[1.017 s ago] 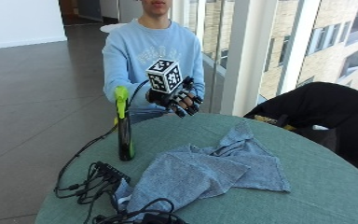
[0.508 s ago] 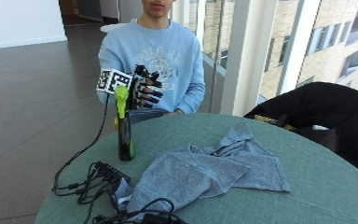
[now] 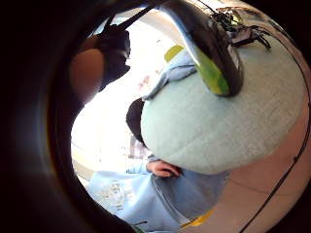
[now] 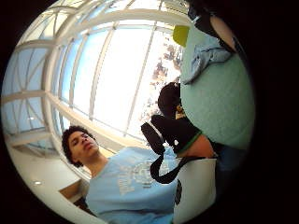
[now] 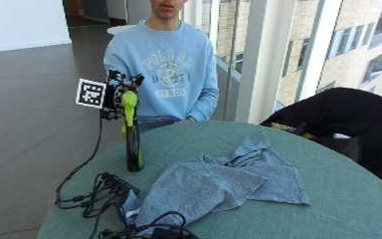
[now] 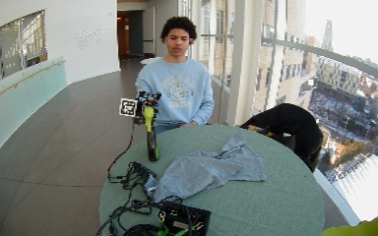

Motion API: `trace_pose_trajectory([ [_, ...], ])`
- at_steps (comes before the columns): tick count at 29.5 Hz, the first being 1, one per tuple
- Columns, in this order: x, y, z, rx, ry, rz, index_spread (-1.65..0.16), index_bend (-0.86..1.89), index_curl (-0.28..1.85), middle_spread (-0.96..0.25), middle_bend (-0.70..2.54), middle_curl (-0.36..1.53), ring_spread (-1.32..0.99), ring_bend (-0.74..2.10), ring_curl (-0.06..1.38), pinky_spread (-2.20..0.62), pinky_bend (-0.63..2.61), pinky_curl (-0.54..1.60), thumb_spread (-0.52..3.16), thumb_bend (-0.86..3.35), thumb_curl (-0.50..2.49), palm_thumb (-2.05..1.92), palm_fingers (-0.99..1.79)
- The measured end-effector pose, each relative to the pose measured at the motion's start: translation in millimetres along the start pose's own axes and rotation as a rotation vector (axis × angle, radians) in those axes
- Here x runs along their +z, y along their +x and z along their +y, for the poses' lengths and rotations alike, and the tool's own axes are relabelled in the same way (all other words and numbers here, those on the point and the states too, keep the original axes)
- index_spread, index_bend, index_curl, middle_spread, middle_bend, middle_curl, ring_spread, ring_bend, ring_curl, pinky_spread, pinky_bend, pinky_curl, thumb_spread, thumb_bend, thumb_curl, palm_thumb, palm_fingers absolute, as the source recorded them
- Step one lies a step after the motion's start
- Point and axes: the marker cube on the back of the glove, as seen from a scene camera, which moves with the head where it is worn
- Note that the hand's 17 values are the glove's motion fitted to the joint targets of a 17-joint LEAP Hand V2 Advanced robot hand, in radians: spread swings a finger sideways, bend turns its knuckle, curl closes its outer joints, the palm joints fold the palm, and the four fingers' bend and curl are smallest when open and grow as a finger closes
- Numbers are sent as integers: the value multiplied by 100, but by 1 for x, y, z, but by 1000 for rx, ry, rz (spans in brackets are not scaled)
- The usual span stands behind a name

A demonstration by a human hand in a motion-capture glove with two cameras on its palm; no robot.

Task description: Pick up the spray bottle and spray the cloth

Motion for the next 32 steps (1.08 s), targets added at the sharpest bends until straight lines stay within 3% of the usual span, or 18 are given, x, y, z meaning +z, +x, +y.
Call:
trace_pose_trajectory([
  [12,-27,37,-43,93,259,21,-36,13,24,-7,28,40,0,27,33,19,29,35,102,-2,28,55,68],
  [17,-36,61,-55,48,170,40,-35,12,25,-7,28,41,0,28,34,19,28,35,101,-2,28,56,69],
  [22,-30,76,-84,144,268,-14,-35,12,25,-7,28,41,0,28,34,19,28,36,100,-2,29,56,68],
  [32,-15,94,-110,162,230,-7,-35,11,24,-7,27,41,-1,29,34,20,28,36,98,-3,29,56,70],
])
